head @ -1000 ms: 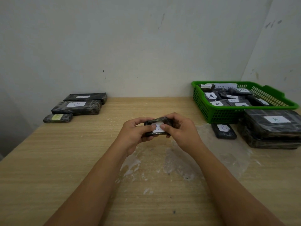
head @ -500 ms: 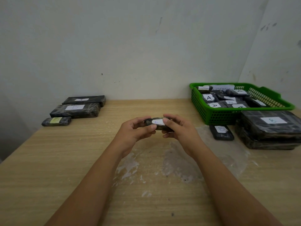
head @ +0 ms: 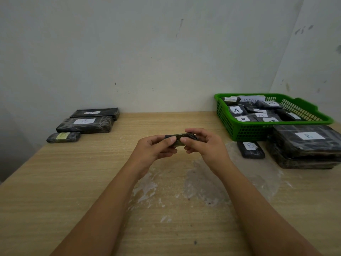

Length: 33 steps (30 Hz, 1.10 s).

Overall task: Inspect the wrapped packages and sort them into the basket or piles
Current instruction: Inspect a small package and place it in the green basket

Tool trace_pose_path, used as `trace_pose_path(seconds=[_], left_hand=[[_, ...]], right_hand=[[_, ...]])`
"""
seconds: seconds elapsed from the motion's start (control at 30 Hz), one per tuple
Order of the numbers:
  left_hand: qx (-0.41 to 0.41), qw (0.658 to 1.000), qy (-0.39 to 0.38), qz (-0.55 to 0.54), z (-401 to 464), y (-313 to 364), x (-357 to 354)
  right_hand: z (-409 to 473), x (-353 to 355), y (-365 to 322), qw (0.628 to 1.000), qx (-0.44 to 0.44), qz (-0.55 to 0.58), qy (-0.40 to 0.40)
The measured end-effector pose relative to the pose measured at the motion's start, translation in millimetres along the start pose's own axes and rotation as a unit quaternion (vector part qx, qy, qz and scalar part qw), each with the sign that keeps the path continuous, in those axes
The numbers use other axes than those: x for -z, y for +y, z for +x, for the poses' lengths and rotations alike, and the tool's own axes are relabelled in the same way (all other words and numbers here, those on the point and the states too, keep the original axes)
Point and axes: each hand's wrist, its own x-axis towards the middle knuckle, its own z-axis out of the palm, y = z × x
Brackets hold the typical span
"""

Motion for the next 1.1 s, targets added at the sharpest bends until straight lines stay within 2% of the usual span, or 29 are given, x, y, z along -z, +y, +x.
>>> trace_pose_path(seconds=[0.33, 0.6, 0.77, 0.93, 1.1], left_hand=[[0.009, 0.999, 0.049, 0.01, 1.9, -2.7, -2.9], [0.024, 0.998, 0.058, 0.01, 4.3, -7.2, -5.3], [-0.008, 0.996, 0.089, -0.023, 5.6, -12.2, -8.1], [-0.027, 0.998, 0.054, -0.032, 6.7, -9.6, -2.3], [-0.031, 0.998, 0.047, -0.029, 5.5, -9.6, -2.6]], right_hand=[[0.1, -1.2, 2.2, 0.998, -0.033, 0.002, -0.054], [1.8, -5.9, 5.0, 0.999, -0.04, 0.036, -0.004], [1.4, -9.3, 10.4, 1.0, -0.015, 0.016, 0.0], [0.7, -4.9, 8.0, 0.998, -0.012, 0.044, -0.034], [0.6, -5.3, 7.7, 0.998, -0.004, 0.051, -0.023]])
